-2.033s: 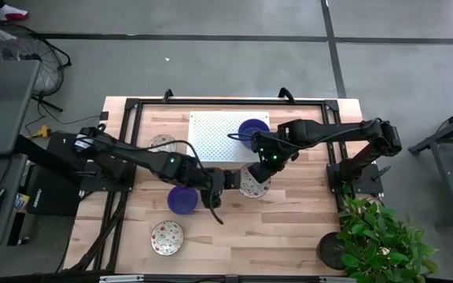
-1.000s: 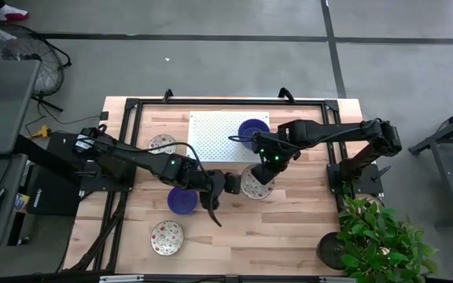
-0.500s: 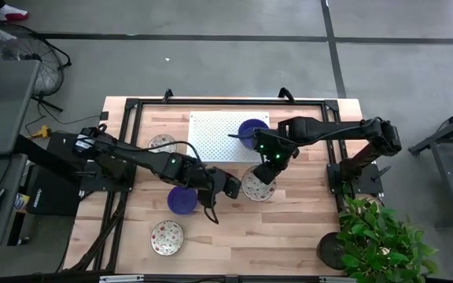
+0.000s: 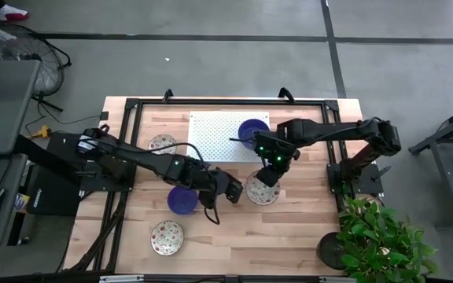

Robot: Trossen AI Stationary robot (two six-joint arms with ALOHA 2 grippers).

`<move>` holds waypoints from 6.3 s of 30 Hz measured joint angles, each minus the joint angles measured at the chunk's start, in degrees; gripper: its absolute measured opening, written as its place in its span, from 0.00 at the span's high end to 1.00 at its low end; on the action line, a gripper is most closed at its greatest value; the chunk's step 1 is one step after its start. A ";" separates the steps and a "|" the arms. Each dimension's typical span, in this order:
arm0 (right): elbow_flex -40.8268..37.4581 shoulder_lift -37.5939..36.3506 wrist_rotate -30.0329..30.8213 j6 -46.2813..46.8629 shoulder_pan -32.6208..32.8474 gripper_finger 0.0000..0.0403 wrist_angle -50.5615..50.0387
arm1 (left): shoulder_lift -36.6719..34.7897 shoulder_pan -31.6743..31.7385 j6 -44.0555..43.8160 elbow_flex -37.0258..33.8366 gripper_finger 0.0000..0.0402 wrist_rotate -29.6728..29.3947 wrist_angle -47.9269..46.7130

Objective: Pick & Place Mini bowls
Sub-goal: Put the right white patterned bowl on the shelf

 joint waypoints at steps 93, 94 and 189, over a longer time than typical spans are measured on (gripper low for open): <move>-3.15 0.65 -4.15 -2.28 -2.19 0.91 9.22 | 10.66 -0.11 -12.05 -0.12 0.98 -7.34 5.67; -3.14 0.61 -4.56 -2.49 -2.19 0.89 9.23 | 10.66 -0.13 -12.01 -0.12 0.98 -7.36 5.73; -3.21 -29.64 23.82 3.12 -3.88 0.63 -3.98 | 0.14 17.99 -68.11 4.97 0.99 -7.44 -42.42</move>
